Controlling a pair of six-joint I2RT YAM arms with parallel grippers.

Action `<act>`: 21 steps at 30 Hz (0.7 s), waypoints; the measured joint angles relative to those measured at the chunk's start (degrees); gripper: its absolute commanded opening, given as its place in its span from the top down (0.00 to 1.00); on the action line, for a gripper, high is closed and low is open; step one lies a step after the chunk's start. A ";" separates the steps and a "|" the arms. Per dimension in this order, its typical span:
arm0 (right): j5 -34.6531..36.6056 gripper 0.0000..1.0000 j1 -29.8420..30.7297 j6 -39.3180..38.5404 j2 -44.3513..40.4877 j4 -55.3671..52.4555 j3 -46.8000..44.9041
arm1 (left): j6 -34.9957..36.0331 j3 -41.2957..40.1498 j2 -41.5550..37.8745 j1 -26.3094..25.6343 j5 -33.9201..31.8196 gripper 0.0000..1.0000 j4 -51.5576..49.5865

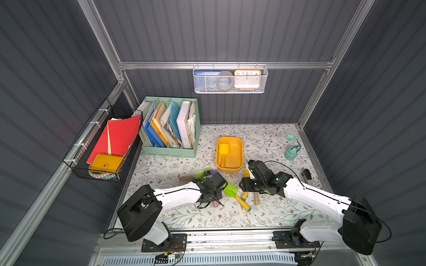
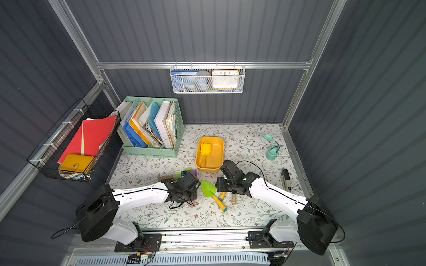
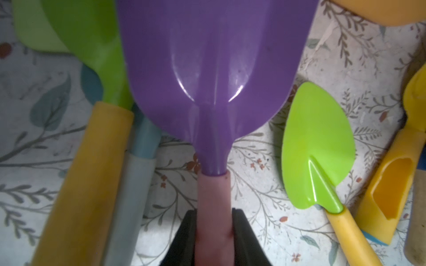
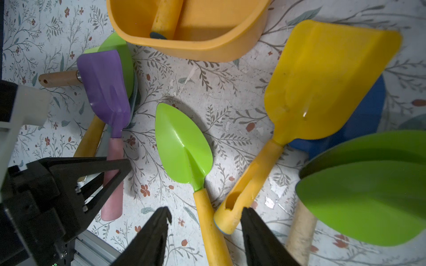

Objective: Put the shovel into the storage box
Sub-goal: Pick up the shovel from the center of the board, then place the shovel in the storage box.

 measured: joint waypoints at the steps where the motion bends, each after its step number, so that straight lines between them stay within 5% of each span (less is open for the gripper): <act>1: 0.13 0.44 0.00 0.00 -0.04 0.00 0.00 | 0.04 0.39 -0.20 -0.02 -0.15 0.83 -0.39; 21: 1.64 0.44 0.00 -0.02 -1.29 -0.59 0.07 | 4.81 12.72 0.76 0.00 -3.48 0.82 -4.13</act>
